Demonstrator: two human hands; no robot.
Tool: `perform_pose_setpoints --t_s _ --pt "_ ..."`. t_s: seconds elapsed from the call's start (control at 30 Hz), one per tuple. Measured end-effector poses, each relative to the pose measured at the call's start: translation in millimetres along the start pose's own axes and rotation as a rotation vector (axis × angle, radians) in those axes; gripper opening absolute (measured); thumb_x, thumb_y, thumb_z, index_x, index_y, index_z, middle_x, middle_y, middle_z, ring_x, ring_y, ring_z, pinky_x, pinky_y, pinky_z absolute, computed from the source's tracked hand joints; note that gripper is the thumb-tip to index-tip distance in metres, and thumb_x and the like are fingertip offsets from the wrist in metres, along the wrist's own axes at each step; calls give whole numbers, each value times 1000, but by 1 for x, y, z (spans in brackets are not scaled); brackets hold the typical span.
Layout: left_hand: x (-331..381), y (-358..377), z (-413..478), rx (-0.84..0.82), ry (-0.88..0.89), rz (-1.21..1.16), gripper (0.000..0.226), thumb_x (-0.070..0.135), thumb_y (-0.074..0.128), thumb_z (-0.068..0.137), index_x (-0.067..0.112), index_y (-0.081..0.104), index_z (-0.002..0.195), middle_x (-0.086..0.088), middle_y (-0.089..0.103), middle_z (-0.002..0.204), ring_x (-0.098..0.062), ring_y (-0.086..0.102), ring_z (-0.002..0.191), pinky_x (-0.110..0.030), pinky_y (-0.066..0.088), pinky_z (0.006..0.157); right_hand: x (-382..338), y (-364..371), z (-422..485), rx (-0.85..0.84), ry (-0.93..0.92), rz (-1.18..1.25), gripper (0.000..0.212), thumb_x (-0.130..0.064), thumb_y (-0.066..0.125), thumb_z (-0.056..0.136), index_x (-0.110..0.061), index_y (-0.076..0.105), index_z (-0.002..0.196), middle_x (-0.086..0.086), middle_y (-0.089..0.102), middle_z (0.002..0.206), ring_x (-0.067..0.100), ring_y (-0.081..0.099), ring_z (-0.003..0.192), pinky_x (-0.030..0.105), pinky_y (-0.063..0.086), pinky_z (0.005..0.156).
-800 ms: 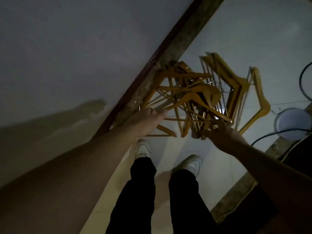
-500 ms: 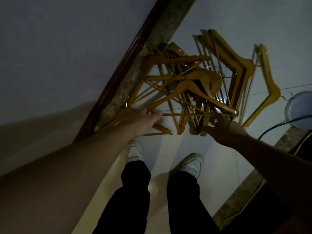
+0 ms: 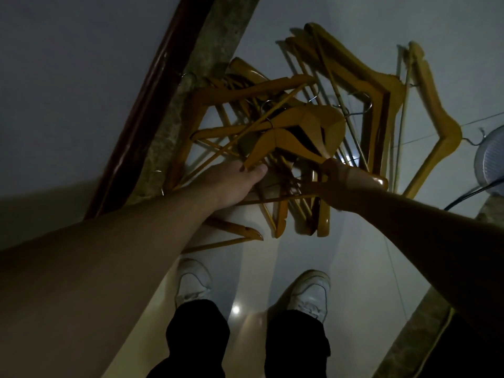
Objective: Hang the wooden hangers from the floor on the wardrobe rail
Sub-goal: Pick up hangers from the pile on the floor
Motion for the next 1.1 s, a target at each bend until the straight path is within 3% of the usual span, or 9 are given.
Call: perform_pose_setpoints --t_s 0.13,0.27,0.37,0.47,0.57,0.7,0.77,0.9,1.1 --pt "3 16 21 -38 -4 6 67 69 38 92 27 46 144 -2 49 145 -25 44 132 -39 36 96 14 -8 22 86 102 -40 32 -44 64 90 -23 49 109 7 61 91 20 64 72 28 47 54" --pt "2 29 39 -50 2 35 65 68 39 92 27 49 140 -3 51 142 -26 47 128 -40 40 95 23 -7 36 169 144 -128 57 -36 71 84 -19 46 132 13 54 122 30 59 102 47 56 86" --pt "0 34 48 -49 7 44 61 68 39 92 28 51 136 -2 54 137 -25 50 123 -46 43 100 28 -1 44 198 155 -146 57 -49 66 85 -18 44 128 11 57 113 31 59 103 54 51 93" --pt "-4 33 51 -43 6 81 61 68 38 93 30 49 139 -3 51 142 -26 48 127 -41 40 97 32 3 49 249 156 -184 48 -37 65 90 -17 44 128 12 58 114 33 57 108 56 47 97" --pt "-9 33 48 -46 -26 109 62 68 37 92 31 47 142 -4 50 144 -27 46 129 -40 40 94 37 3 50 205 158 -306 38 -28 62 94 -16 44 125 7 59 97 32 61 105 56 47 98" --pt "-5 41 40 -74 -25 53 58 68 39 92 31 51 135 -1 53 139 -21 50 119 -39 41 93 42 5 46 91 187 -410 17 -38 58 96 -23 55 100 3 64 86 21 65 82 43 55 86" --pt "1 43 36 -83 -9 48 57 68 39 92 32 52 134 0 54 137 -20 50 118 -39 41 92 46 7 40 41 212 -339 20 -41 56 96 -23 56 86 3 65 81 18 65 73 38 57 80" --pt "14 40 20 -70 10 59 57 69 38 91 31 53 132 0 56 133 -14 48 107 -37 40 86 44 6 18 -14 202 -263 22 -35 54 97 -22 54 80 1 61 74 14 61 65 29 51 62" --pt "41 28 -23 -56 26 156 63 73 35 89 32 51 133 0 56 132 -21 52 115 -41 44 90 42 -15 -35 82 250 -260 17 -29 62 92 -22 49 86 0 57 75 14 58 63 29 48 56"
Point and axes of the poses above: each hand's wrist, its own z-axis towards the middle knuckle, its own y-axis out of the palm, x = y × z, the point moved 3 cm from there along z, towards the middle knuckle
